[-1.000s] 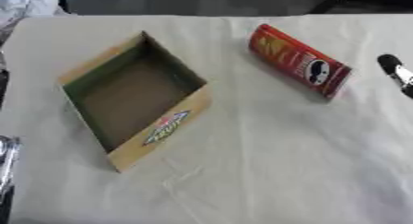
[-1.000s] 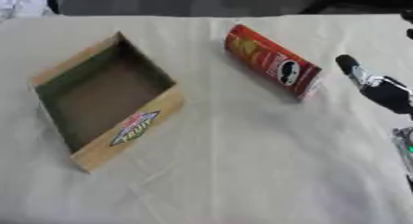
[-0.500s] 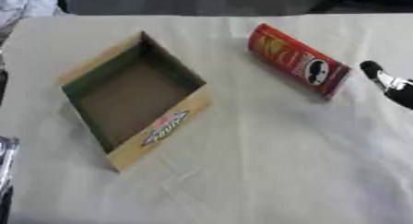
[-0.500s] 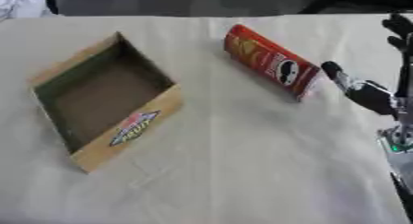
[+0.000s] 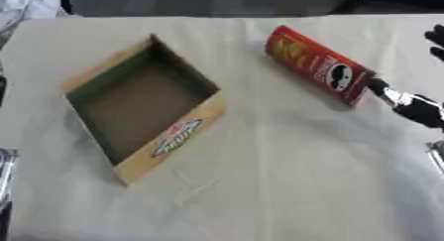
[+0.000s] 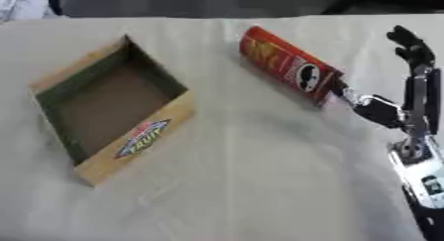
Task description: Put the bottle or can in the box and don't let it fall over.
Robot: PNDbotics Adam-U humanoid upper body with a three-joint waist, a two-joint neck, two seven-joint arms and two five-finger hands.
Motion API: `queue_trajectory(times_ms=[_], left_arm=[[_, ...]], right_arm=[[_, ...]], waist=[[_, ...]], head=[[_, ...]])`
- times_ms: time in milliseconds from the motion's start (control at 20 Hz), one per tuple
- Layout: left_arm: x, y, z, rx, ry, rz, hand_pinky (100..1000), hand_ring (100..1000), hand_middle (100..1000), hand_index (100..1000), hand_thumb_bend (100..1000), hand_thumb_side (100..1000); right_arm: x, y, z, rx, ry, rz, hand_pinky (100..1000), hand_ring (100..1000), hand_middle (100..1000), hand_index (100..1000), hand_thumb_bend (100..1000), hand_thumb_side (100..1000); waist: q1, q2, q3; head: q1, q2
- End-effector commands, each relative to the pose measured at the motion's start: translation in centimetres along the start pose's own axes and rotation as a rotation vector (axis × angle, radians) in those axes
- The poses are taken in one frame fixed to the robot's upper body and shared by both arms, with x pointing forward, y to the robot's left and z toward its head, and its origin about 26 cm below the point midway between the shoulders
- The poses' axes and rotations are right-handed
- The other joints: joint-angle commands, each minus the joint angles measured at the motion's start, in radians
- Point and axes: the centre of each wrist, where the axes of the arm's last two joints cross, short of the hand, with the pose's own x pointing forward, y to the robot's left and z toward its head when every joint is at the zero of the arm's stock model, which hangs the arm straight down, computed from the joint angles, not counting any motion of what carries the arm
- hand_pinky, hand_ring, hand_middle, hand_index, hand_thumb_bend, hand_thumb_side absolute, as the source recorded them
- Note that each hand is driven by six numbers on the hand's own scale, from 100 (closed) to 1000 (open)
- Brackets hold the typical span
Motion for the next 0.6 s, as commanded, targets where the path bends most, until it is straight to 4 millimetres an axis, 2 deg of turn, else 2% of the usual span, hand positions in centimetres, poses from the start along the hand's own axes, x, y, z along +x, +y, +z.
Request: queue_trajectory(times_ms=[50, 600], left_arm=[[0.4, 0.3, -0.7, 0.004, -0.029, -0.001, 559, 876, 650, 670, 553, 609], [0.7, 0.0, -0.7, -0.006, -0.03, 0.018, 559, 877, 650, 669, 551, 611]], right_arm=[[0.2, -0.1, -0.9, 0.013, -0.022, 0.008, 854, 882, 772, 885, 832, 443], [0.2, 1.2, -2.0, 0.05, -0.038, -0.008, 851, 878, 767, 883, 820, 438]], waist=[[0.001, -0.02, 0.002], [0.019, 0.001, 0.011]], head=[[-0.006, -0.013], [-0.023, -0.031]])
